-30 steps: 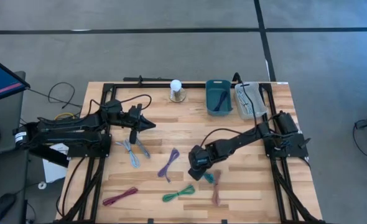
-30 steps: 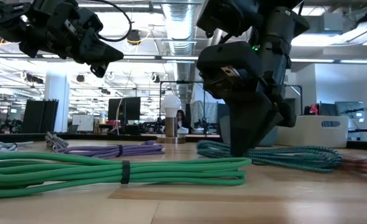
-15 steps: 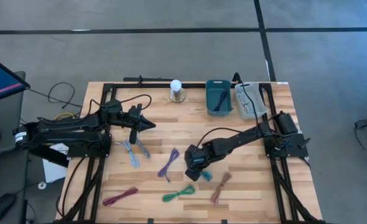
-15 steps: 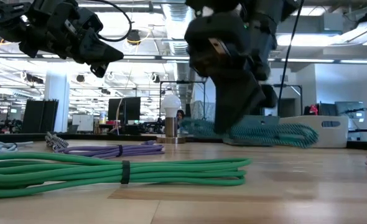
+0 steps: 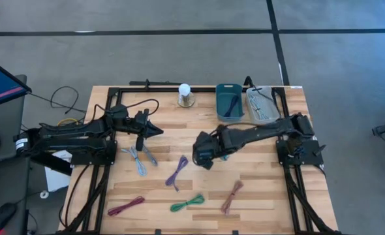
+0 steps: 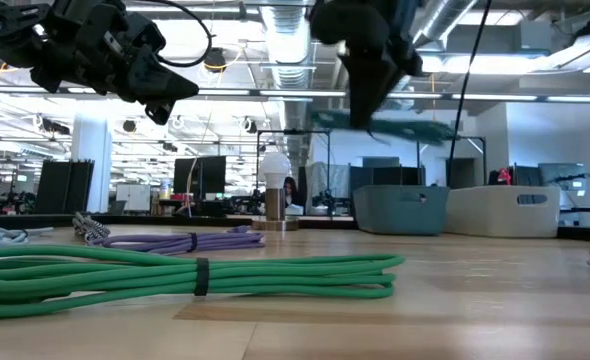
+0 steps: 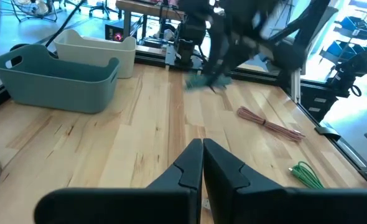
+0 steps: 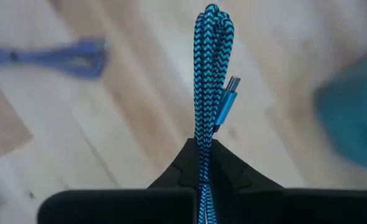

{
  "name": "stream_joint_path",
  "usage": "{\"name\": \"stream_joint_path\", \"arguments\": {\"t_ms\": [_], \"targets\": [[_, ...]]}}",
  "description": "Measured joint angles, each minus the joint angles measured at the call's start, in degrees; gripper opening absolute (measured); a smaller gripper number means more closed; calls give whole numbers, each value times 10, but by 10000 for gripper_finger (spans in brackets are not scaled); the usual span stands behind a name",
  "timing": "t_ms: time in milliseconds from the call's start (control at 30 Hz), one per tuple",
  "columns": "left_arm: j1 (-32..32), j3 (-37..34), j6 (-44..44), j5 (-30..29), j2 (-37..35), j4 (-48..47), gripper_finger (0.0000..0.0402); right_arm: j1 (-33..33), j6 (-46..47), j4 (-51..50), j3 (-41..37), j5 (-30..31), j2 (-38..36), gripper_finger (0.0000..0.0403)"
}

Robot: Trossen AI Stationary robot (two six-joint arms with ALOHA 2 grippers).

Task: Pick & Place USB Port
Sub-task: Put the light braided blue charger cable into the blue bin

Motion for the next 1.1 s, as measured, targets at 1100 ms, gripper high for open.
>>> {"name": "stream_joint_path", "arguments": {"t_ms": [1100], "targets": [[0, 0, 0, 0, 0, 1, 12, -326, -237, 136, -28, 38, -112, 1]]}}
